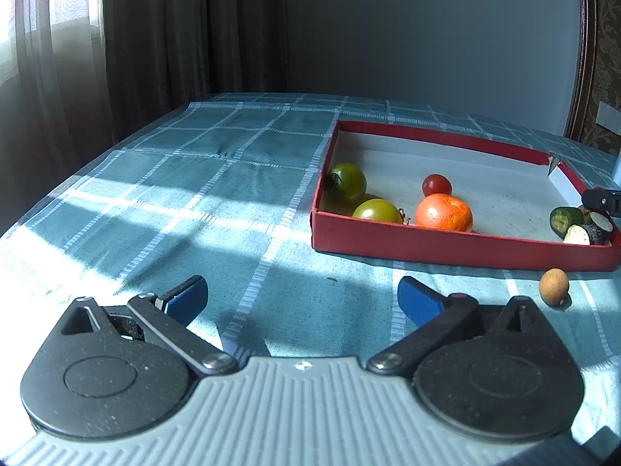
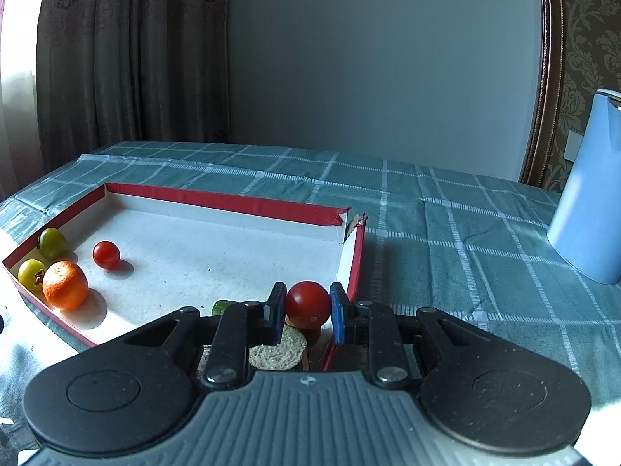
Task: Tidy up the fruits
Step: 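Carry the red cherry tomato into the box and open the right gripper, then close the left gripper around the tan cork ball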
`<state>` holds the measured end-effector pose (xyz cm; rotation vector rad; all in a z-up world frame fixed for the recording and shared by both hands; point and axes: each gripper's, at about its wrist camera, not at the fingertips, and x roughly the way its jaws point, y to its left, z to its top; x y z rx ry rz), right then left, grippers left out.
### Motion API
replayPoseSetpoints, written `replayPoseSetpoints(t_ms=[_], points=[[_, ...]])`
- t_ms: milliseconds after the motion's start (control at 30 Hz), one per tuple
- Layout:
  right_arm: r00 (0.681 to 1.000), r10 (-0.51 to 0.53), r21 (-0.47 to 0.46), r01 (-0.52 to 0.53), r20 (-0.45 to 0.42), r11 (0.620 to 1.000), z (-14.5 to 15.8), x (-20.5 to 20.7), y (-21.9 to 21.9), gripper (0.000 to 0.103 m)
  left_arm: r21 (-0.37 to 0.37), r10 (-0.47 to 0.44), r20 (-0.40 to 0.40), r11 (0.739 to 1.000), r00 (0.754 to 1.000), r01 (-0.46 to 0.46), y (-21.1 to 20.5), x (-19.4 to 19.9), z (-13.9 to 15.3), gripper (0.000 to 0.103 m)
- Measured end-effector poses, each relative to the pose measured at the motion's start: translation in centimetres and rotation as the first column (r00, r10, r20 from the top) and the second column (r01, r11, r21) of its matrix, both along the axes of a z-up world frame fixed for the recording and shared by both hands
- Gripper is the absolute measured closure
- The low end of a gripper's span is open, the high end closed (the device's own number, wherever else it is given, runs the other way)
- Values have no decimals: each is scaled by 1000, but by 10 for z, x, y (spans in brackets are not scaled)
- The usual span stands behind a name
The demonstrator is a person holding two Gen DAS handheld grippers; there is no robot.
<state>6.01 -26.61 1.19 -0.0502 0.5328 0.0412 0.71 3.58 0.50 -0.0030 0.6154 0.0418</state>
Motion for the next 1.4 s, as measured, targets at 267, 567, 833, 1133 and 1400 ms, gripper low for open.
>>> replayPoseSetpoints(t_ms=[267,567,833,1133,1400], points=[[1000,-22,51,22,19,998,3,-6,-6,77,-2,3,-1,1000,1000,-3,1,0,-1,0],[993,-45,184,24,110,983,22,-71,-34,19,-1,2,3,1000,1000,-2,1,0,-1,0],[998,-56,130,53,24,990,-2,-104,-46,18,42,-7,48,999,999,5,-13,-13,6,0],[996,-53,200,65,-69,978,-17,-96,-56,18,104,-248,59,965,967,242,-98,-33,16,0],[997,-52,218,65,-64,974,-17,-97,-57,18,170,-258,-2,952,966,255,-144,-8,-3,0]])
